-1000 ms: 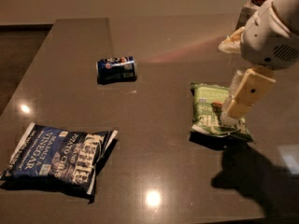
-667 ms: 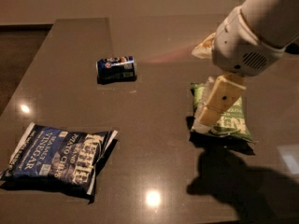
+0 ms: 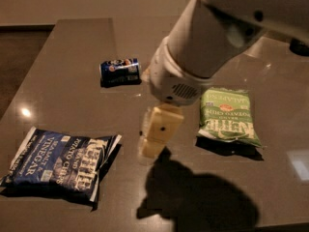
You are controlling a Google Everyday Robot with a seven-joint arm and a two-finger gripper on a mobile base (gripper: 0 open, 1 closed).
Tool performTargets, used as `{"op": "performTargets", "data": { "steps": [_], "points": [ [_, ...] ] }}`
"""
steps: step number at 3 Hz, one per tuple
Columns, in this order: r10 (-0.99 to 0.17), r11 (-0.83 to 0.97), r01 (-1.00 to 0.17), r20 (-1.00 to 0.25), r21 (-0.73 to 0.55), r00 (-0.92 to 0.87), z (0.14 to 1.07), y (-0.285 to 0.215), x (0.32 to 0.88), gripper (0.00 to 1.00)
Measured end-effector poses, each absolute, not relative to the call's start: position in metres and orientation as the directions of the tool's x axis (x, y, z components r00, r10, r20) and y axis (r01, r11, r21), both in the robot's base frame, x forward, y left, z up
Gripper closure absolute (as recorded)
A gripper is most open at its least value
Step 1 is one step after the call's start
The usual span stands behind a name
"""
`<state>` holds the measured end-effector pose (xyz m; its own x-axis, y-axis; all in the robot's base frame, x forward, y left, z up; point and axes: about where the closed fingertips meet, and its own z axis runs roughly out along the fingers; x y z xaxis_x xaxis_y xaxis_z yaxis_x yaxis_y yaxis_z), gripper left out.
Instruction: Move blue chip bag near pepsi can
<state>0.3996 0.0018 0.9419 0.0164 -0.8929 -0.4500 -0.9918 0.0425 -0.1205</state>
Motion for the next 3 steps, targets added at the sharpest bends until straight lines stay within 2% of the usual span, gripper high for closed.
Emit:
{"op": "performTargets", "data": {
  "steps": [1, 3],
  "points": [
    [-0.881, -0.018, -0.995, -0.470, -0.096, 0.061, 0.933, 0.059, 0.381, 0.00],
    [-0.900, 0.014, -0.996, -0.436, -0.085, 0.025, 0.892, 0.126, 0.394, 0.00]
  ]
}}
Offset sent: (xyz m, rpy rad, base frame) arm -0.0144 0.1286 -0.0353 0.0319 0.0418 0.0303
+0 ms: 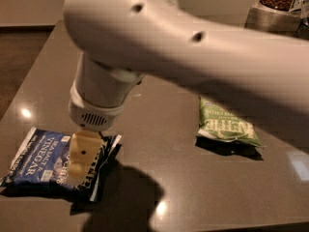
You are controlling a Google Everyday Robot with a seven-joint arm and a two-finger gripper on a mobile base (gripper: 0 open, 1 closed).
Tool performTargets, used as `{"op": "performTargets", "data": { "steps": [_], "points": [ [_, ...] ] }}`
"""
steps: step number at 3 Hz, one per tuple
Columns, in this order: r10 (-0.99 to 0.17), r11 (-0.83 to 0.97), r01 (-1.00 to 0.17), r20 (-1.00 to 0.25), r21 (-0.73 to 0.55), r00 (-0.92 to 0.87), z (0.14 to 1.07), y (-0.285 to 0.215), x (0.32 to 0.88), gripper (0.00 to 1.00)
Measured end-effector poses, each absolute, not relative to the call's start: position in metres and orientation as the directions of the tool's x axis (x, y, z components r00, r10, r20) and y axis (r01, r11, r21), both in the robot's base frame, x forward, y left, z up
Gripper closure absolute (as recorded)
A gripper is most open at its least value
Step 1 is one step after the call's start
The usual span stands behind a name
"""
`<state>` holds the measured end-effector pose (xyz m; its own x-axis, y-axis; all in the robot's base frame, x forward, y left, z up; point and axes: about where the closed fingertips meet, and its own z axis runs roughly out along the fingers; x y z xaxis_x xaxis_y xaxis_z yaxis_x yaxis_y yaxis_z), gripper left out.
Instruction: Move blue chip bag near pepsi can
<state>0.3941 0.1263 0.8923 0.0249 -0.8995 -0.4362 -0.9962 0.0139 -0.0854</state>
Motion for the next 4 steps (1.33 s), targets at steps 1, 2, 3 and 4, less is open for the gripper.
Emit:
{"op": "performTargets", "data": {
  "steps": [1, 2, 3, 4],
  "points": [
    [-0.918, 0.012, -0.998, -0.398, -0.053, 0.010, 0.863, 0.138, 0.401, 0.00],
    [-0.926, -0.017, -1.000, -0.377, -0.002, 0.017, 0.844, 0.138, 0.402, 0.00],
    [-0.925, -0.039, -0.999, -0.378, 0.028, 0.025, 0.838, 0.134, 0.402, 0.17],
    [-0.920, -0.027, -0.999, -0.391, 0.033, 0.012, 0.843, 0.123, 0.410, 0.40]
  ]
}}
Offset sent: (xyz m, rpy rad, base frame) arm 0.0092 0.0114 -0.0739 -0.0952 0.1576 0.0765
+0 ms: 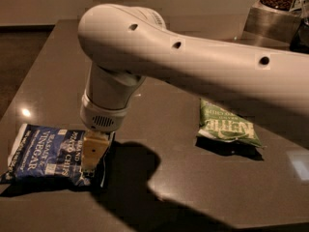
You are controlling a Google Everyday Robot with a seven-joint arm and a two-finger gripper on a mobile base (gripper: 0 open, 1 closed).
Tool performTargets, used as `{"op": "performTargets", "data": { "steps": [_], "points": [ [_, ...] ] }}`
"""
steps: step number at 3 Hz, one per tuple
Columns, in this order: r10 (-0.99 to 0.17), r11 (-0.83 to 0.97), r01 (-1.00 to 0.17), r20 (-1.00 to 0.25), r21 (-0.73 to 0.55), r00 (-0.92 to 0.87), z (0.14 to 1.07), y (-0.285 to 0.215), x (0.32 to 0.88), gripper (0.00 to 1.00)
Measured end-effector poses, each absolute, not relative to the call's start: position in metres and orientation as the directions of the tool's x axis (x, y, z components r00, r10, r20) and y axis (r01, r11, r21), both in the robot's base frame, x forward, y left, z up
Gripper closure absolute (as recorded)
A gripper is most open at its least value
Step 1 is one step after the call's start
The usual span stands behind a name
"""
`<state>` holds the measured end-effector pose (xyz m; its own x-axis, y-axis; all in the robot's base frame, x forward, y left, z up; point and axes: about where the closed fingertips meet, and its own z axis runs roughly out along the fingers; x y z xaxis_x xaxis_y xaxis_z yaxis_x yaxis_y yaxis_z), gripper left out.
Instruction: Move blue chip bag near pepsi can
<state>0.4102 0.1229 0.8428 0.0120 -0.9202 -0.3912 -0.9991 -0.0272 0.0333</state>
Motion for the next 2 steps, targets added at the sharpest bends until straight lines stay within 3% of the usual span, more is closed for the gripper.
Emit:
{"op": "performTargets", "data": {
  "steps": [2],
  "points": [
    [-0.914, 0.077, -0.997, -0.400, 0.011, -0.075, 0.861, 0.083, 0.458, 0.99]
  ]
}}
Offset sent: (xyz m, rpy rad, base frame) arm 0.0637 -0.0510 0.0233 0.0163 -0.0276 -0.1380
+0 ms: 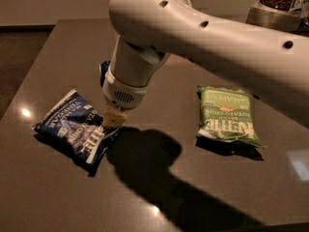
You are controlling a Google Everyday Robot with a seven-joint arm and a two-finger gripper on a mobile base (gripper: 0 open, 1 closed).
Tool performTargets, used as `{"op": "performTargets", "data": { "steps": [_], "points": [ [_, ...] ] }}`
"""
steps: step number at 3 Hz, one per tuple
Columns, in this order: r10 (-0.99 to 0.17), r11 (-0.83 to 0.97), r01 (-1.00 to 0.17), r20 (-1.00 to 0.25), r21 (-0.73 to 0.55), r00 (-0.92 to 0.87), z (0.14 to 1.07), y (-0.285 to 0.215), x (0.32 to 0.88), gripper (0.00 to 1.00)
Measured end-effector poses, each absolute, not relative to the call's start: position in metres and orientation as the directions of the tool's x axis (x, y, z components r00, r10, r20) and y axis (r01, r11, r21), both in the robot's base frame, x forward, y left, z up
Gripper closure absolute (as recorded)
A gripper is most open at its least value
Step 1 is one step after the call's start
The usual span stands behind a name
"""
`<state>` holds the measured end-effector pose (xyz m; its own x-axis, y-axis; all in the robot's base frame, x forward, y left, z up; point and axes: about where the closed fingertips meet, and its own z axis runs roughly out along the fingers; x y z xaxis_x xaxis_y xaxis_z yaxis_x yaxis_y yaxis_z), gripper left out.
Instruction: Move blue chip bag near pepsi can
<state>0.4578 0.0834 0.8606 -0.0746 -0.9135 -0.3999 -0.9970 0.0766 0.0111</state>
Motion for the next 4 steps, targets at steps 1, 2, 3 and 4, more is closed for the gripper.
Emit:
{"op": "performTargets", "data": {
  "steps": [1, 2, 3, 4],
  "points": [
    [-0.910, 0.148, -0.989, -0.394, -0.018, -0.129, 0.868, 0.059, 0.493, 1.00],
    [-0.907, 0.211, -0.976, -0.382, -0.056, -0.175, 0.873, 0.031, 0.531, 0.98],
    [-0.906, 0.225, -0.971, -0.383, -0.080, -0.178, 0.876, 0.019, 0.547, 0.75],
    [-0.901, 0.192, -0.976, -0.412, -0.098, -0.136, 0.877, 0.014, 0.548, 0.53]
  ]
}}
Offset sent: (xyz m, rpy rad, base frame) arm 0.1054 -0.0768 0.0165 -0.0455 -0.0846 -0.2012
